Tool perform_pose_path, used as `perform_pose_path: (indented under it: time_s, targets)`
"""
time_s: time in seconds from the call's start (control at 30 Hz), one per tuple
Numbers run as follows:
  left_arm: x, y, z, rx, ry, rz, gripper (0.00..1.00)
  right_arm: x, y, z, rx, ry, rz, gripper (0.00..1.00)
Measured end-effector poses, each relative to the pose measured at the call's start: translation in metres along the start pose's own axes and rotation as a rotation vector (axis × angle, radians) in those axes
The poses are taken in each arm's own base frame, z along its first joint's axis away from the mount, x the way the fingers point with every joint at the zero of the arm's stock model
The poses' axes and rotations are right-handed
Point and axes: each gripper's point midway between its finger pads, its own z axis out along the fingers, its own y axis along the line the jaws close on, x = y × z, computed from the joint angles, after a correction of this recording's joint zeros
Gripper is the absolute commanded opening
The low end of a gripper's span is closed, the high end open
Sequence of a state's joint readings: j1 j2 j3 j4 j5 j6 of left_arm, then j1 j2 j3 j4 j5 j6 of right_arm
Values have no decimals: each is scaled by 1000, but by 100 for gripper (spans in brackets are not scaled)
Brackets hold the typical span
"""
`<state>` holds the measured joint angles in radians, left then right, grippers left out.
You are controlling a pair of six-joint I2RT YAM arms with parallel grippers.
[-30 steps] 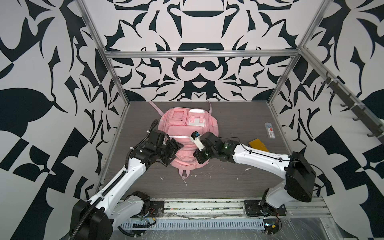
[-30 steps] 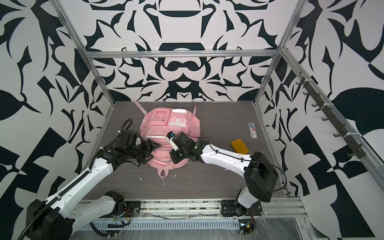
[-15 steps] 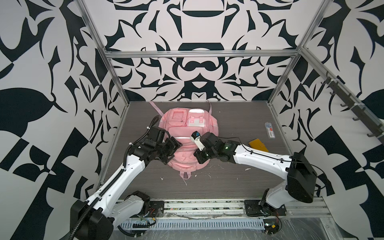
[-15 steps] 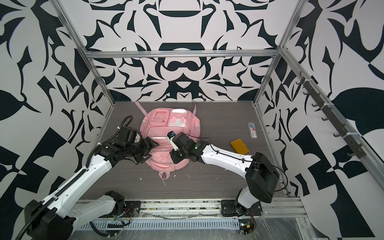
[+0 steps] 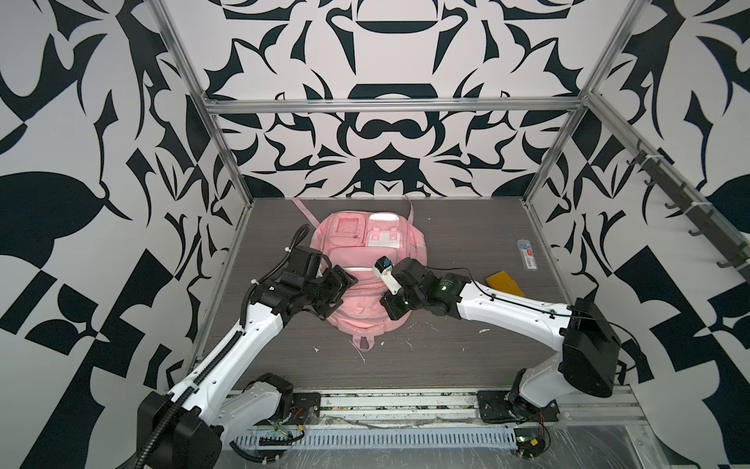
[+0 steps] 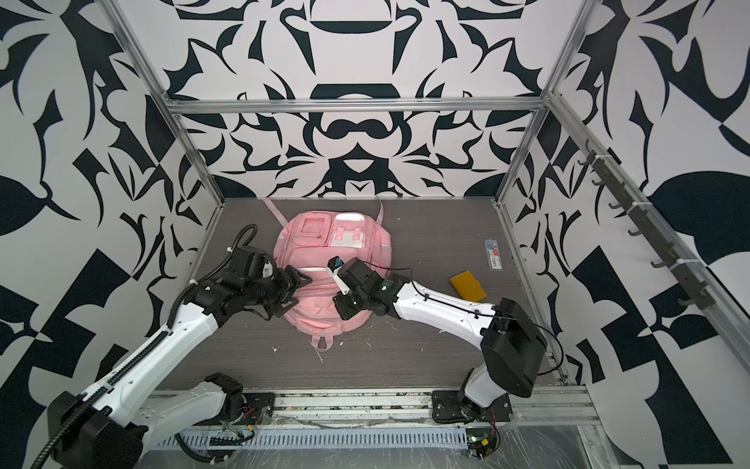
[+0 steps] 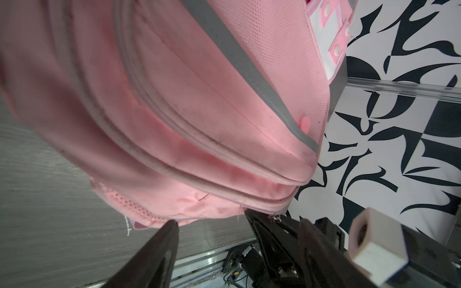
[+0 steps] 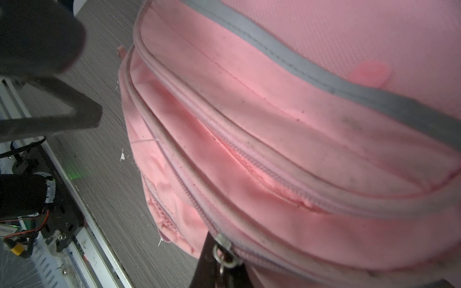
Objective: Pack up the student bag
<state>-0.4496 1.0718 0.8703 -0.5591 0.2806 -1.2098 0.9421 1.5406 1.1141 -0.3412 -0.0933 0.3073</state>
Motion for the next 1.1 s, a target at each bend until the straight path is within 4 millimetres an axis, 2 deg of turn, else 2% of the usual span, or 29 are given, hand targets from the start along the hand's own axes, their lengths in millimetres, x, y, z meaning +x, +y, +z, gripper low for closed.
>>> perform_pose_path:
  time_s: [0.1, 0.23, 0.33, 0.43, 0.5, 0.9, 1.1]
  targets:
    - [-2, -3, 11, 8, 4, -18, 74, 0, 0, 0, -2, -1, 0, 0]
    - [-2, 5, 30, -24, 28, -58, 69, 0, 1, 0, -4, 0, 0, 0]
    - [-2, 8, 37, -38, 36, -84, 62, 0, 1, 0, -4, 1, 0, 0]
    - [-2, 8, 37, -38, 37, -98, 52, 0, 1, 0, -4, 0, 1, 0]
    - [-2, 8, 39, -38, 39, -112, 39, 0, 0, 0, -3, -1, 1, 0]
    - [-2, 17, 46, -43, 48, -142, 0, 2, -3, 5, 7, 11, 9, 0]
    - [-9, 15, 45, -23, 46, -140, 0, 0, -6, 5, 19, 5, 16, 0]
